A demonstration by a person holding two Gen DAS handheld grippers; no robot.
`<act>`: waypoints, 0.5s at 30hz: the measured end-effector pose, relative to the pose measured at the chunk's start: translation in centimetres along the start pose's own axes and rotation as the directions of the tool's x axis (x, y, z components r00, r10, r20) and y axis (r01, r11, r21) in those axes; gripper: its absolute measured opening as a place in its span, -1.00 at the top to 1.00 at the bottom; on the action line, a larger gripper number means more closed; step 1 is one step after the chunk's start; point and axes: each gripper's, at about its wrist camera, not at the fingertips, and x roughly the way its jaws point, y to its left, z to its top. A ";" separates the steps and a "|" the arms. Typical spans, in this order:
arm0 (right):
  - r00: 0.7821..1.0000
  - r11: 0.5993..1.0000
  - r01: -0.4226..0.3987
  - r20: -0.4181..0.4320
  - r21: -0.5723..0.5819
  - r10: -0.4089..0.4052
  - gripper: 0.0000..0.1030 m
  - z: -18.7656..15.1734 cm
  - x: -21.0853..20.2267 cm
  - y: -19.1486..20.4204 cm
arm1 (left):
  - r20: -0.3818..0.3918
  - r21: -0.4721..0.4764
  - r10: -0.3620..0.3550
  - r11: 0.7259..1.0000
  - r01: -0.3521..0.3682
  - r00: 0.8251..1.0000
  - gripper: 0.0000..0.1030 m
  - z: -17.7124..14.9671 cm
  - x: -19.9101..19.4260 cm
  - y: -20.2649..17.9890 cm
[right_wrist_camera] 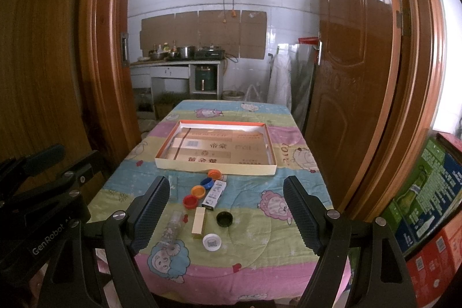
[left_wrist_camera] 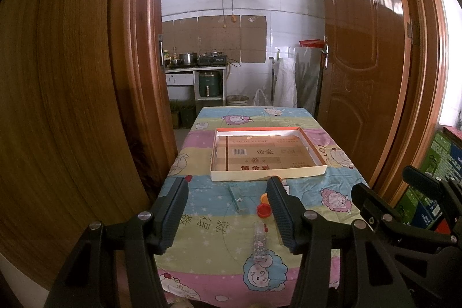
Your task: Organize rigid objects
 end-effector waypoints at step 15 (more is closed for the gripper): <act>1.000 1.000 -0.002 -0.002 0.001 0.002 -0.60 0.0 0.0 0.0 | -0.003 0.001 -0.003 1.000 0.003 1.000 -0.09 -0.2 0.0 -0.3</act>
